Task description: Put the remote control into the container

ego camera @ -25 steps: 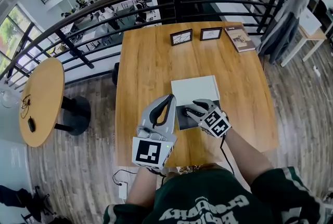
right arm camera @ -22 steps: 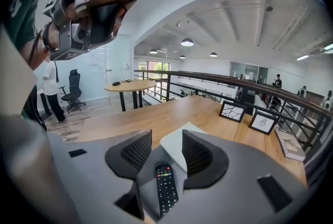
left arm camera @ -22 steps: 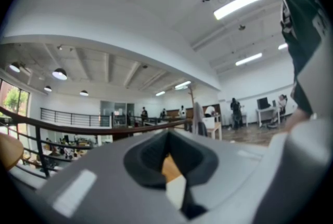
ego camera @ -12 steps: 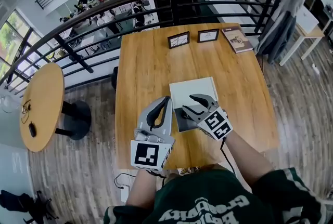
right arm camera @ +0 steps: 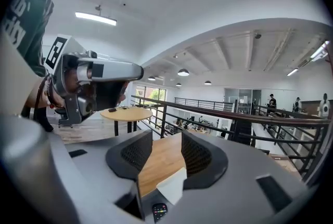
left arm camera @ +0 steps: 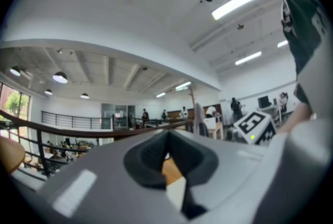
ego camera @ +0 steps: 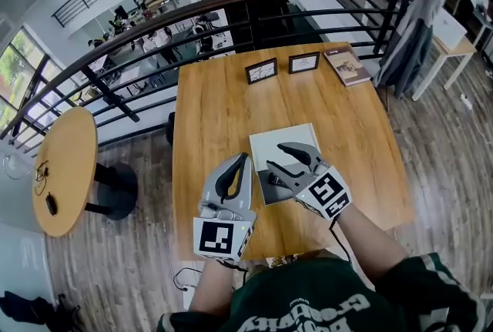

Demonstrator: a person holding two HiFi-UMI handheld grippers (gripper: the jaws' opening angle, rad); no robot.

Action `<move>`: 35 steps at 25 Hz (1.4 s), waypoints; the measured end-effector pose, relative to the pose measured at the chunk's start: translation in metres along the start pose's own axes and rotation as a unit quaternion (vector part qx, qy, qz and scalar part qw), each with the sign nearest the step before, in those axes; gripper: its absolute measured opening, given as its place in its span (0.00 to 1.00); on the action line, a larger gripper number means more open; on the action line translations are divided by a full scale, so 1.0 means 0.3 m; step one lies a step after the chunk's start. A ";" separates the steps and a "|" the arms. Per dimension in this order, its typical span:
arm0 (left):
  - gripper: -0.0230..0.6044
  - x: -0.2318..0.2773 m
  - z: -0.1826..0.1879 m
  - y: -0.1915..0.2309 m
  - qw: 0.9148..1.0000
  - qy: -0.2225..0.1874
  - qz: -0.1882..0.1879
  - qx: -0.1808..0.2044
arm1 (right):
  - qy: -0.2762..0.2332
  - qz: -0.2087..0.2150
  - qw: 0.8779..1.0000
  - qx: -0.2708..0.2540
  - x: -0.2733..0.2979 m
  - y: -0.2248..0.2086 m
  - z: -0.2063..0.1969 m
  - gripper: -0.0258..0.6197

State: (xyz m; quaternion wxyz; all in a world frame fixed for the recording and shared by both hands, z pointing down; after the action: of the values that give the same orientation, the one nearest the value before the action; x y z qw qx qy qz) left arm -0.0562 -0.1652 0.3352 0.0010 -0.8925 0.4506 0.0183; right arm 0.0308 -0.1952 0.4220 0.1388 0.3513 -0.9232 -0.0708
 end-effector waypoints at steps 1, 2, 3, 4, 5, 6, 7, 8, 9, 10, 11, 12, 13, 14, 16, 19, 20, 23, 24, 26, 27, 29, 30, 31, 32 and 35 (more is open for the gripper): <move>0.03 -0.001 0.006 -0.002 1.000 -0.002 -0.001 -0.003 | -0.006 -0.001 1.000 -0.001 -0.007 -0.004 0.015 0.33; 0.03 -0.002 0.010 -0.004 1.000 -0.004 -0.003 -0.005 | -0.012 -0.003 1.000 0.000 -0.013 -0.008 0.028 0.33; 0.03 -0.003 0.013 -0.007 1.000 -0.005 -0.003 -0.003 | -0.016 -0.005 1.000 0.000 -0.020 -0.012 0.037 0.33; 0.03 -0.004 0.014 -0.009 1.000 -0.005 -0.002 0.002 | -0.020 -0.007 1.000 0.000 -0.028 -0.016 0.045 0.33; 0.03 -0.005 0.015 -0.012 1.000 -0.004 -0.001 0.007 | -0.025 -0.009 1.000 0.002 -0.037 -0.019 0.055 0.32; 0.03 -0.007 0.015 -0.013 1.000 -0.003 0.000 0.010 | -0.032 -0.011 0.999 0.004 -0.049 -0.022 0.068 0.32; 0.03 -0.010 0.015 -0.013 1.000 -0.003 0.002 0.009 | -0.041 -0.013 0.999 0.008 -0.062 -0.024 0.086 0.32; 0.03 -0.013 0.014 -0.012 1.000 -0.004 0.005 0.007 | -0.051 -0.016 0.998 0.011 -0.078 -0.025 0.108 0.32; 0.03 -0.015 0.012 -0.010 1.000 -0.004 0.007 0.004 | -0.062 -0.018 0.998 0.013 -0.093 -0.026 0.131 0.32; 0.03 -0.017 0.009 -0.007 1.000 -0.003 0.010 0.002 | -0.071 -0.020 0.997 0.013 -0.108 -0.025 0.155 0.32; 0.03 -0.020 0.006 -0.005 1.000 -0.003 0.012 0.001 | -0.080 -0.021 0.996 0.013 -0.121 -0.025 0.178 0.32; 0.03 -0.022 0.006 -0.004 1.000 -0.003 0.014 0.002 | -0.089 -0.022 0.996 0.013 -0.132 -0.025 0.200 0.32; 0.03 -0.024 0.008 -0.002 1.000 -0.004 0.015 0.003 | -0.099 -0.023 0.995 0.014 -0.142 -0.026 0.221 0.32; 0.03 -0.026 0.011 -0.001 1.000 -0.004 0.015 0.005 | -0.107 -0.024 0.994 0.015 -0.150 -0.028 0.239 0.32; 0.03 -0.027 0.019 -0.003 1.000 -0.006 0.015 0.009 | -0.122 -0.025 0.992 0.019 -0.169 -0.031 0.269 0.32; 0.03 -0.025 0.027 -0.017 1.000 -0.009 0.017 0.016 | -0.136 -0.027 0.990 0.013 -0.203 -0.033 0.298 0.32; 0.03 -0.024 0.028 -0.022 1.000 -0.009 0.018 0.022 | -0.137 -0.028 0.990 0.009 -0.211 -0.033 0.303 0.31; 0.03 -0.026 0.028 -0.029 0.999 -0.006 0.019 0.031 | -0.141 -0.031 0.990 0.005 -0.220 -0.031 0.313 0.31; 0.03 -0.027 0.031 -0.030 0.999 -0.006 0.018 0.030 | -0.142 -0.032 0.989 0.005 -0.221 -0.030 0.316 0.31; 0.03 -0.029 0.039 -0.033 0.999 -0.009 0.017 0.028 | -0.143 -0.034 0.989 0.005 -0.224 -0.027 0.316 0.31; 0.03 -0.030 0.042 -0.035 0.999 -0.011 0.017 0.025 | -0.143 -0.034 0.989 0.006 -0.225 -0.025 0.315 0.31; 0.03 -0.033 0.043 -0.037 0.999 -0.012 0.017 0.025 | -0.145 -0.035 0.989 0.010 -0.229 -0.023 0.310 0.31; 0.03 -0.032 0.040 -0.038 0.999 -0.011 0.016 0.028 | -0.146 -0.037 0.989 0.012 -0.232 -0.023 0.308 0.30; 0.03 -0.031 0.038 -0.041 0.999 -0.011 0.014 0.029 | -0.147 -0.039 0.988 0.012 -0.236 -0.025 0.307 0.30; 0.03 -0.028 0.037 -0.044 0.999 -0.011 0.012 0.030 | -0.148 -0.041 0.988 0.012 -0.240 -0.027 0.306 0.30; 0.03 -0.028 0.043 -0.048 0.999 -0.014 0.007 0.029 | -0.151 -0.049 0.987 0.008 -0.251 -0.029 0.314 0.26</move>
State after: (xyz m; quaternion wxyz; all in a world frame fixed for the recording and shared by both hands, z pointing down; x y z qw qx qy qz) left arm -0.0499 -0.1497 0.3224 0.0333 -0.8885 0.4574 0.0176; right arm 0.0612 -0.1483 0.3148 -0.0090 0.3825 -0.9158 -0.1222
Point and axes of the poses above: the fingertips, and each gripper's own axes: x forward along the fingers, y to its left, z out of its top, the point moved 3 cm from there along -x, backward along the fingers, and after that the axes turned 7 degrees about -x, right-handed, at the moved point
